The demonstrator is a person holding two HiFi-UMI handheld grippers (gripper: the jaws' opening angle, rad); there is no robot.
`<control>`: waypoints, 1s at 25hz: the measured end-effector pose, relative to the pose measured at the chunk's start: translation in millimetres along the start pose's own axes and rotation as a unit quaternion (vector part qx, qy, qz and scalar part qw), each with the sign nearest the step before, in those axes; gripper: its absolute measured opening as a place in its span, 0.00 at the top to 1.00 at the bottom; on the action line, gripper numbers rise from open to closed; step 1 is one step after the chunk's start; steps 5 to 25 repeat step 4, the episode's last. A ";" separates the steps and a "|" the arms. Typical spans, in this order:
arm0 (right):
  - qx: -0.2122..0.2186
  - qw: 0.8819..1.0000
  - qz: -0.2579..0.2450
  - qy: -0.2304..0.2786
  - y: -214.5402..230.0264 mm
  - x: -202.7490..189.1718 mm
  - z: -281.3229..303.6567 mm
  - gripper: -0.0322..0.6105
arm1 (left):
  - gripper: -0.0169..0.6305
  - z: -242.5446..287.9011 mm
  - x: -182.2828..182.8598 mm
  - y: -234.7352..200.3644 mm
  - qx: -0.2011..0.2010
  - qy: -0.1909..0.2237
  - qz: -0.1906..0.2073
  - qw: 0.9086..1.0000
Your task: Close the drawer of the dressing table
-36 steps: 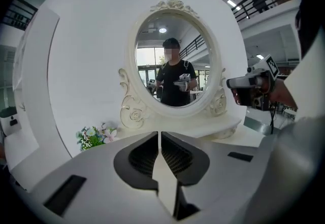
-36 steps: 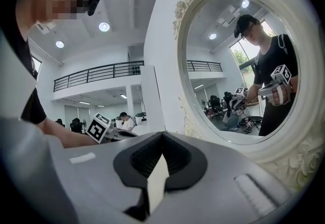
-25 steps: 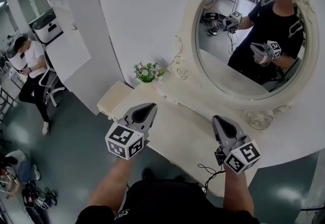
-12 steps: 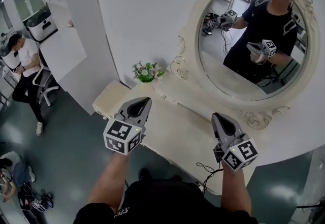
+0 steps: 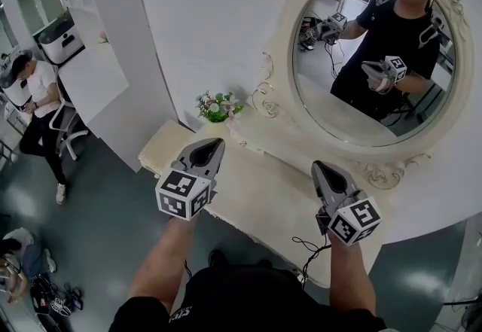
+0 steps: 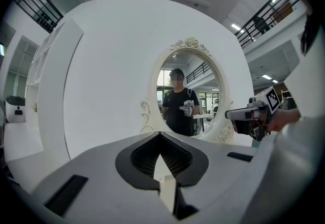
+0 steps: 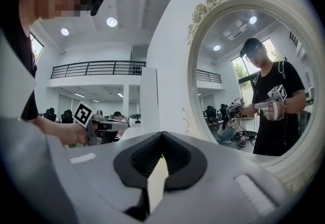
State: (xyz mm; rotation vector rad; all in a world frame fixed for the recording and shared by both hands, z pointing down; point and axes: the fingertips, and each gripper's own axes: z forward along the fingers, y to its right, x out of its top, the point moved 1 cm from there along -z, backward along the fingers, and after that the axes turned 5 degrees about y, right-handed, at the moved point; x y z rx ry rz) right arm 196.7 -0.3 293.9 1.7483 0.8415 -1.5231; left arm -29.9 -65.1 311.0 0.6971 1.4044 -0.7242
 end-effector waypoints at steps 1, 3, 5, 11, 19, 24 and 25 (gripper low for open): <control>0.000 1.000 0.000 0.001 0.3 0.3 0.3 0.94 | 0.97 -0.2 -0.2 -1.1 0.003 0.001 -0.004 1.000; 0.000 1.000 0.001 0.002 0.9 0.3 0.5 0.94 | 0.97 -0.8 -1.7 -2.5 0.008 0.002 -0.010 1.000; -0.001 1.000 0.001 0.003 1.2 0.1 0.5 0.94 | 0.97 -1.1 -2.8 -3.0 0.010 0.002 -0.012 1.000; -0.001 1.000 0.001 0.003 1.2 0.1 0.5 0.94 | 0.97 -1.1 -2.8 -3.0 0.010 0.002 -0.012 1.000; -0.001 1.000 0.001 0.003 1.2 0.1 0.5 0.94 | 0.97 -1.1 -2.8 -3.0 0.010 0.002 -0.012 1.000; -0.001 1.000 0.001 0.003 1.2 0.1 0.5 0.94 | 0.97 -1.1 -2.8 -3.0 0.010 0.002 -0.012 1.000; -0.001 1.000 0.001 0.003 1.2 0.1 0.5 0.94 | 0.97 -1.1 -2.8 -3.0 0.010 0.002 -0.012 1.000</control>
